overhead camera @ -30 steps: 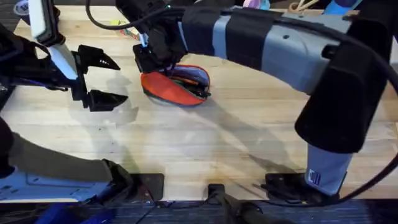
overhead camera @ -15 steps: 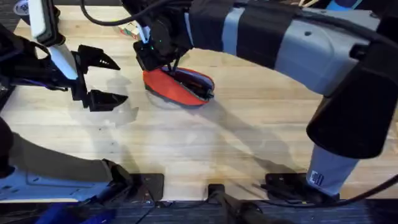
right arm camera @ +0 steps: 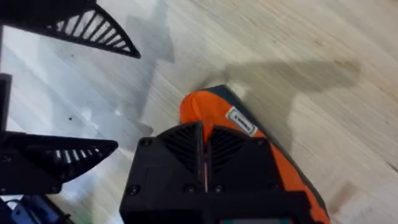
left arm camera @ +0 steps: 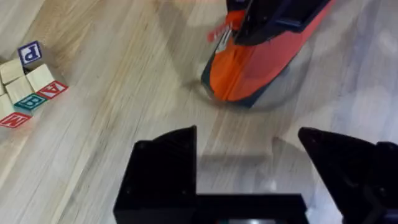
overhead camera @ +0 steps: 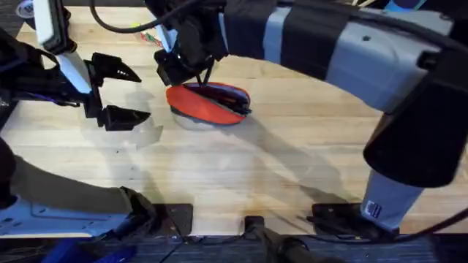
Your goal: Unzip the bag, pick up the pens from the table one at a time and place them inside, then zip the bag closed.
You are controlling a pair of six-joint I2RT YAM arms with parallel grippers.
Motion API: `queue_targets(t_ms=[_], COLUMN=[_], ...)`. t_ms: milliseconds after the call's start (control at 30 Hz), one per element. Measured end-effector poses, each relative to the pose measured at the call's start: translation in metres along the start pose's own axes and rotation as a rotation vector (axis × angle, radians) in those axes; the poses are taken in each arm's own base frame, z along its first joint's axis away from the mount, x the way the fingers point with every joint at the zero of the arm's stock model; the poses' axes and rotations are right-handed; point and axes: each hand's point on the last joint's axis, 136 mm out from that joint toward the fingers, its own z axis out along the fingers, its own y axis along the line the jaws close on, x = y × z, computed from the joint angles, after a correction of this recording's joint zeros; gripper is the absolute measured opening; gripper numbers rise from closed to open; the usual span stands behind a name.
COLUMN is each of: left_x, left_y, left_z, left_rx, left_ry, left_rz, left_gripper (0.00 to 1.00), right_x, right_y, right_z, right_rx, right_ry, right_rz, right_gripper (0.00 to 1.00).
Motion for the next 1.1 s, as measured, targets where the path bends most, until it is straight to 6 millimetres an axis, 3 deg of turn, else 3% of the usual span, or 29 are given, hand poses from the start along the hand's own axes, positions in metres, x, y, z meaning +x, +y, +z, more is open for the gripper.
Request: queue_targets(t_ms=[200,533,867,1100], left_x=[0.0,-0.002,-0.026,-0.048], left_y=[0.0,-0.003,0.005,0.013], left_z=[0.0,0.0,0.002,0.029], left_rx=[0.0,0.009,-0.027,-0.001], left_ry=[0.0,-0.009,-0.13,-0.146], left_rz=[0.0,-0.014,0.005,0.124], left_gripper=[0.993,0.993,0.993,0.994], right_x=[-0.011,-0.01,-0.011,-0.011], right_y=[0.004,0.004,0.004,0.004], right_z=[-0.023,-0.024,-0.024,-0.025], right_rx=[-0.011,-0.011,-0.011,-0.011], right_ry=[-0.043,-0.042,-0.043,-0.044], right_rz=[-0.01,-0.013,-0.013,-0.013], right_gripper=[0.031,0.031,0.03,0.03])
